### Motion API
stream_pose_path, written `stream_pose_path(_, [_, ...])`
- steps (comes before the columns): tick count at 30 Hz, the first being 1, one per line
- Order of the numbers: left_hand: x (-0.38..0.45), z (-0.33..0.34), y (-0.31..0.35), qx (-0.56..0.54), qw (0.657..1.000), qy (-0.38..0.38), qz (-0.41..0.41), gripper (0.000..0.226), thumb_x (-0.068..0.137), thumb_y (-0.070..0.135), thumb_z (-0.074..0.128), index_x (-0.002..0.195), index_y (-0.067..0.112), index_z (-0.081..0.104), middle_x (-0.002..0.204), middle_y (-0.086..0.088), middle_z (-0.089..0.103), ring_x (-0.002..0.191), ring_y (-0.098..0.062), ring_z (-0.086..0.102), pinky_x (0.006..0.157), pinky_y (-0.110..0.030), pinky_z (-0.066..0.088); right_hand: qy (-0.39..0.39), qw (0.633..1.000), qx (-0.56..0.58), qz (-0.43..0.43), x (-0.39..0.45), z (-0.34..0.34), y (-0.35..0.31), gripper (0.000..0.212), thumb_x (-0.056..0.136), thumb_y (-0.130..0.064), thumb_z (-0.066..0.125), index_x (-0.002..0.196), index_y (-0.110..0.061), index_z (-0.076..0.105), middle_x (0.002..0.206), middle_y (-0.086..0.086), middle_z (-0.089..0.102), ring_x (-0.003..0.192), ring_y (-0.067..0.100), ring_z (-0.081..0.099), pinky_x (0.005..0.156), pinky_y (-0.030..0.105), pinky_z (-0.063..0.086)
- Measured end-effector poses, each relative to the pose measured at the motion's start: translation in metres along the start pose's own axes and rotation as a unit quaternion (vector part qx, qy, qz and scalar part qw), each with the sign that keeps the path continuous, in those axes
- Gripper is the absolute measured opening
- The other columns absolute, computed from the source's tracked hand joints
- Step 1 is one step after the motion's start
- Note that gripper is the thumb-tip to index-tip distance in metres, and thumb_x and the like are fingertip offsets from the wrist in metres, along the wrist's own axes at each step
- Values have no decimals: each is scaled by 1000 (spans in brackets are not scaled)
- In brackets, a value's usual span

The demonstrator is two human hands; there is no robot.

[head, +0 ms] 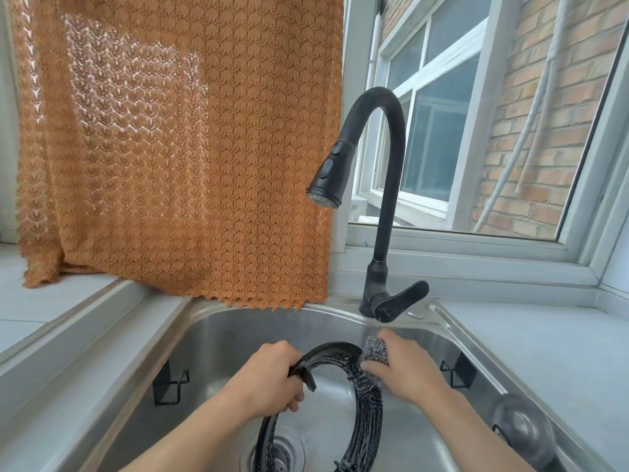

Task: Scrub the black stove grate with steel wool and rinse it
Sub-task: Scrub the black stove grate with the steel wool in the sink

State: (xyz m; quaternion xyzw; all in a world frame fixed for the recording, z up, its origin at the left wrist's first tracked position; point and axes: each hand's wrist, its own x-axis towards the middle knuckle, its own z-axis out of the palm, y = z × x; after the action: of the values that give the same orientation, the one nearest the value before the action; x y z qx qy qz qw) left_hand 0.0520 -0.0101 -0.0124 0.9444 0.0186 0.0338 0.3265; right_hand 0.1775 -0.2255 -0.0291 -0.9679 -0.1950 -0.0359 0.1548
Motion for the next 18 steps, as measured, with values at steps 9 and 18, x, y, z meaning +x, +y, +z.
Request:
stream_pose_path(9, [0,3,-1,18,999,25,-32,28,86,1,46,69,15,63,70,-4,75,59,-9,74,69,-33,64,-151,961,187,137,-2,2,0,47,102,-43,54,115,3,54,98,12,66,84,30,74,82,45,62])
stream_pose_path(18, [1,8,3,23,1000,13,-16,26,85,0,45,83,9,69,79,-9,78,63,-11,76,70,-32,64,-120,918,335,174,2,27,-18,29,95,-18,71,94,0,49,87,26,63,29,17,47,32,18,30])
